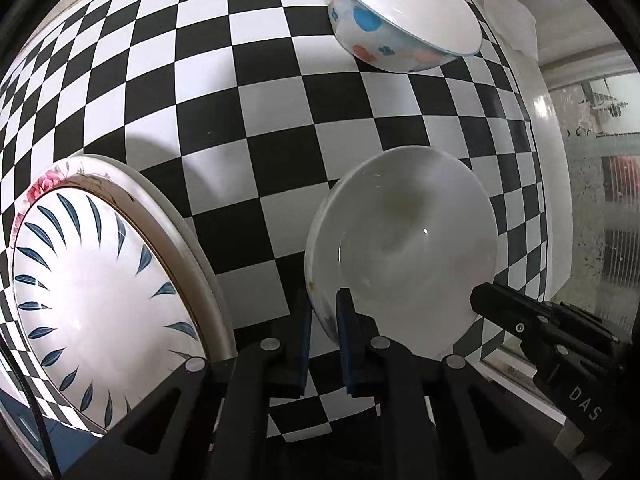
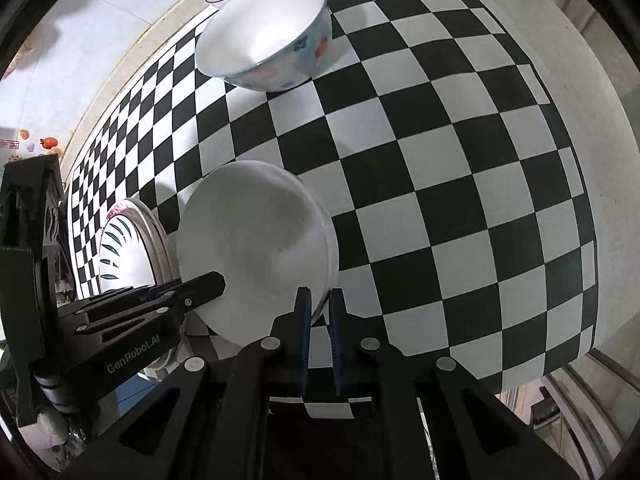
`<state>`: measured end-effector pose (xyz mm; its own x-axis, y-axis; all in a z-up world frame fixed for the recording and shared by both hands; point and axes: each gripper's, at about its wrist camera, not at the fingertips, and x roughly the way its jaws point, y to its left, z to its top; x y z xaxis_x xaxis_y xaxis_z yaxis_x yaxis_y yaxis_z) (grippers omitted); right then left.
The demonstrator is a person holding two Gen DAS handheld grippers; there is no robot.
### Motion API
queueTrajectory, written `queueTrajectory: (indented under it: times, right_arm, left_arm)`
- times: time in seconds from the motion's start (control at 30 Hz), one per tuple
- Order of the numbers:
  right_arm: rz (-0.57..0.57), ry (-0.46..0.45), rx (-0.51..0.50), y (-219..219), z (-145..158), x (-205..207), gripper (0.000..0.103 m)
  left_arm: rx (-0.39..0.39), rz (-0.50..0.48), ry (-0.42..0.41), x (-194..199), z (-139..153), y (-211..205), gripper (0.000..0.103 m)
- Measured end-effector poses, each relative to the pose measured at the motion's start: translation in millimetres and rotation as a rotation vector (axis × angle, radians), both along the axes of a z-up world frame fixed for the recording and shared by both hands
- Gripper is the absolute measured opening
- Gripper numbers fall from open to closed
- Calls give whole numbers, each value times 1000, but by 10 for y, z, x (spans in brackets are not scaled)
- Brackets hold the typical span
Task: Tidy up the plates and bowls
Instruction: 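Lift the plain white bowl and carry it toward the blue-dot bowl, then lower the white bowl into the blue-dot bowl and grip both rims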
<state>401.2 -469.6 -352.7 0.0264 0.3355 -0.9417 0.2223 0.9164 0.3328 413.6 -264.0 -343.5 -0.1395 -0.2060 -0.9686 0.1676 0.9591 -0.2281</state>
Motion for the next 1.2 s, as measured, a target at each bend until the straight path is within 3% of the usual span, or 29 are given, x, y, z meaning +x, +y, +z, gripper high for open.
queueTrajectory:
  times: [0.3,0.4,0.47,0.53,0.6,0.67,0.77,0.87,1.0,1.17,1.2]
  right_arm:
    - [-11,42,33,-67,-40,26,10]
    - [-9,67,42,-139,28,13,11]
    - [-10,45,39,-224,182,32,18]
    - [-36,8,60,-348,360,114,36]
    - [-47,-35,73,-436,488,248,46]
    - [-60,-82,57,-523,570,486,48]
    - [-77,-112,21,-615,501,931,48]
    - [-82,-93,53,-651,321,1330,48]
    - [-81,-72,79,-624,131,1703,48]
    - [-79,-22,85,-598,-160,1975,47]
    - [-79,-15,82,-594,-205,2000,40]
  left_arm:
    - [21,-5,14,-41,-8,-43,13]
    - [24,9,-26,-63,225,25,13]
    - [30,16,-72,-24,407,71,15]
    - [22,35,-131,126,630,114,19]
    - [18,45,-168,357,743,135,26]
    - [16,56,-182,610,764,138,26]
    - [-4,79,-152,1105,639,107,26]
    - [-22,78,-107,1462,466,-2,26]
    - [-32,44,-59,1719,278,-196,26]
    - [19,0,-29,1891,55,-353,26]
    - [25,-12,-30,1900,22,-381,22]
